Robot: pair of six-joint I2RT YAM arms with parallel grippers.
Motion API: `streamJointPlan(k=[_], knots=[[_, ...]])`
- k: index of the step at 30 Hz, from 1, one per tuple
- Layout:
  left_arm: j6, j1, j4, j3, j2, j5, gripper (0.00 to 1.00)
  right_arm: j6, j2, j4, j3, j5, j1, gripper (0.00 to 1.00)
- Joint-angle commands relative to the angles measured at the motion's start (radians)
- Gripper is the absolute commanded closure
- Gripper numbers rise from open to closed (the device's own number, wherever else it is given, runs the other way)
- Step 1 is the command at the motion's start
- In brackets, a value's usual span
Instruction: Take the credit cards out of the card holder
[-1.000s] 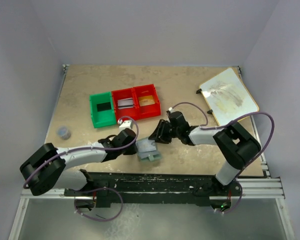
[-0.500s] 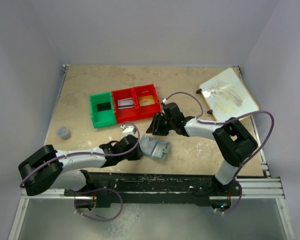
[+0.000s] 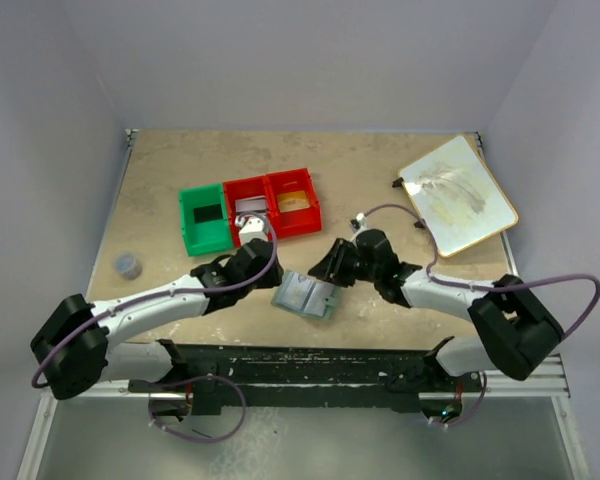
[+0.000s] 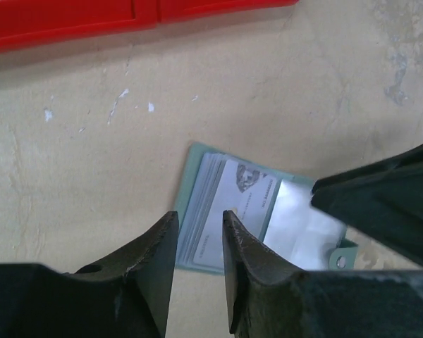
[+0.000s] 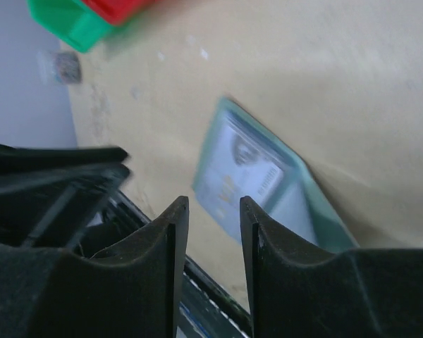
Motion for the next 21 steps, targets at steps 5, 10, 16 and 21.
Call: streamJointPlan(k=[5, 10, 16, 21], knots=[[0.174, 0.017, 0.103, 0.155, 0.201, 0.222, 0.75, 0.204, 0.117, 0.407, -0.172, -0.152, -0.001, 0.65], [0.257, 0.017, 0.03, 0.221, 0.309, 0.256, 0.85, 0.275, 0.182, 0.493, -0.218, -0.117, 0.0, 0.67], [0.299, 0.017, 0.009, 0.216, 0.374, 0.249, 0.88, 0.279, 0.223, 0.497, -0.228, -0.148, 0.002, 0.68], [0.296, 0.017, 0.025, 0.188, 0.385, 0.243, 0.89, 0.257, 0.246, 0.48, -0.225, -0.147, 0.003, 0.68]])
